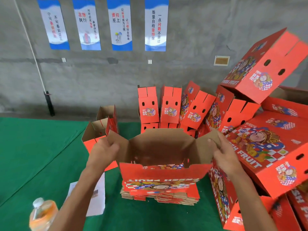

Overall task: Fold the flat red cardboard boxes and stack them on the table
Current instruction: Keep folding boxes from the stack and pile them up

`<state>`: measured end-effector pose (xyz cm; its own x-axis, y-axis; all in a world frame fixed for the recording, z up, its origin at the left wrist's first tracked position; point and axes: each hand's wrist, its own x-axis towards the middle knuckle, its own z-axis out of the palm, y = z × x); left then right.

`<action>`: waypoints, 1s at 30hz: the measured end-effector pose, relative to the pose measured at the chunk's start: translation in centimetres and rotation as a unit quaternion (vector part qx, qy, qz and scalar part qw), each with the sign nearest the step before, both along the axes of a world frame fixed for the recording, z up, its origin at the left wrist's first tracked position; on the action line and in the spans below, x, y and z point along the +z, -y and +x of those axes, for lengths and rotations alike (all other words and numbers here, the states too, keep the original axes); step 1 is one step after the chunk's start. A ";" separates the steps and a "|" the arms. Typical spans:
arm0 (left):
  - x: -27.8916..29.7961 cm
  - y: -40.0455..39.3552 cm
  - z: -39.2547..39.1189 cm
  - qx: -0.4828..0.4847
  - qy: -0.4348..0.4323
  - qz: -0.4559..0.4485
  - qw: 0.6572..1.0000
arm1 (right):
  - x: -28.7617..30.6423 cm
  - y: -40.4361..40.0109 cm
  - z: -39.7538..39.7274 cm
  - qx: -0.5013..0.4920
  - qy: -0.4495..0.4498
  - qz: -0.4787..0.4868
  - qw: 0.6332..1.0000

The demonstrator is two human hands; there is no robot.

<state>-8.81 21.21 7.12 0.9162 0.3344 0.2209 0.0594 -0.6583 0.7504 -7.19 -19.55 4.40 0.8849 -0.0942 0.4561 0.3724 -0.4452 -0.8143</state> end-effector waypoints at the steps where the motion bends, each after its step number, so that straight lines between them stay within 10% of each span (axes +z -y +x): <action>1: 0.0 -0.1 -0.2 0.010 0.023 -0.004 1.000 | 0.1 0.3 0.1 0.014 -0.026 -0.023 0.999; 13: -10.4 2.7 -1.7 0.007 0.057 0.050 0.997 | -6.2 -0.4 -1.2 0.000 -0.170 -0.193 0.966; 19: -11.9 2.8 0.1 -0.171 0.178 0.355 0.902 | -6.7 0.5 -1.9 -0.044 -0.158 -0.194 0.967; 23: -14.2 0.9 0.8 -0.317 0.172 0.190 0.913 | -7.3 1.0 -1.5 -0.081 -0.169 -0.189 0.964; 30: -13.7 -0.6 -0.9 -0.278 -0.123 -0.006 0.953 | -8.1 0.8 0.2 -0.126 -0.170 -0.160 0.964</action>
